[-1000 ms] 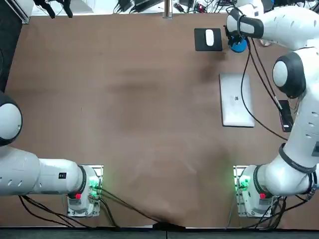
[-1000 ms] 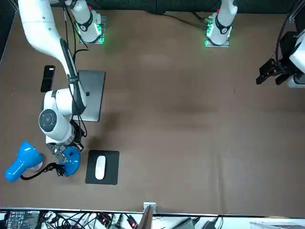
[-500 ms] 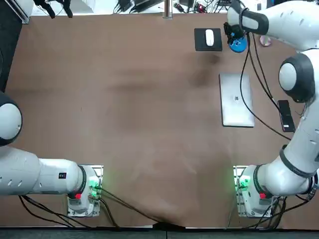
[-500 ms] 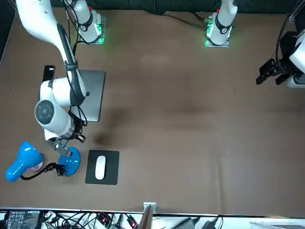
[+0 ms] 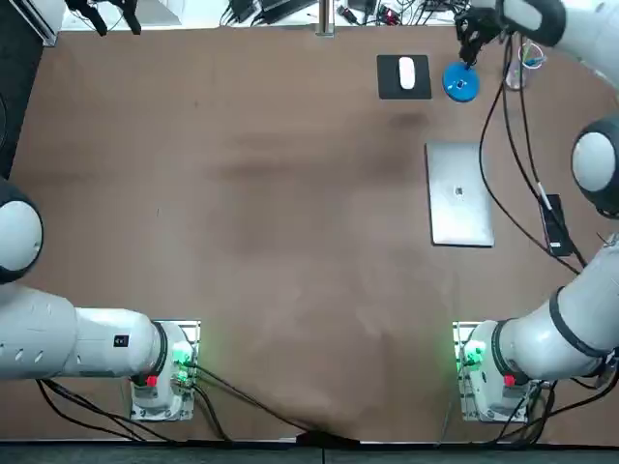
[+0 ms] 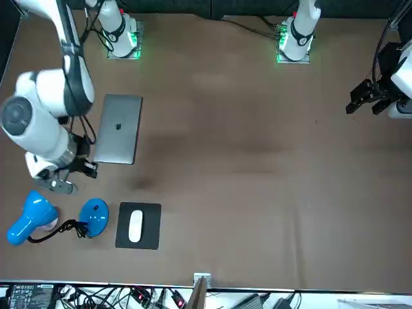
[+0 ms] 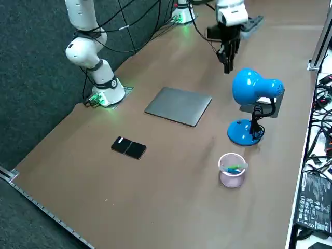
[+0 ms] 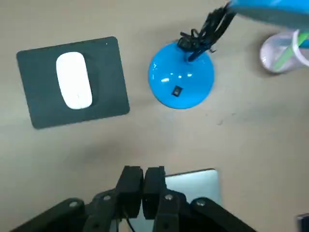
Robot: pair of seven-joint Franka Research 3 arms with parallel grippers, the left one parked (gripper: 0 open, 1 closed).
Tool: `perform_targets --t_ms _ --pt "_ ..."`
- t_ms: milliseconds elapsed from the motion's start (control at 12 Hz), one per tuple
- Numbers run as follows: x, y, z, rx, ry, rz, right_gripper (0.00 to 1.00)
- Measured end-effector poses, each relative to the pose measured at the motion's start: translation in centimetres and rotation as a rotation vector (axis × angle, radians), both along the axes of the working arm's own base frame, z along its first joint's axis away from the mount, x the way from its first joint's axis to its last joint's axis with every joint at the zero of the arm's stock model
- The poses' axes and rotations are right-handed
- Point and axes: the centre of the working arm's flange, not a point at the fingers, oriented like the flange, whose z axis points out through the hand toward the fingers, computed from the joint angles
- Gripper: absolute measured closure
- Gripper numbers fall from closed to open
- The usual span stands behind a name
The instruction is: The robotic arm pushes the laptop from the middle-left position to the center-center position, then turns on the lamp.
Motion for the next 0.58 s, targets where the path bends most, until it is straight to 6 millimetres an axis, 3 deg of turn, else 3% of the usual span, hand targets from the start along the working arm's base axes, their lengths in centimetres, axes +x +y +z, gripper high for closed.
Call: perform_targets --t_ms 583 --pt "-3.5 -2.4 8.6 0.038 0.011 0.155 0.79"
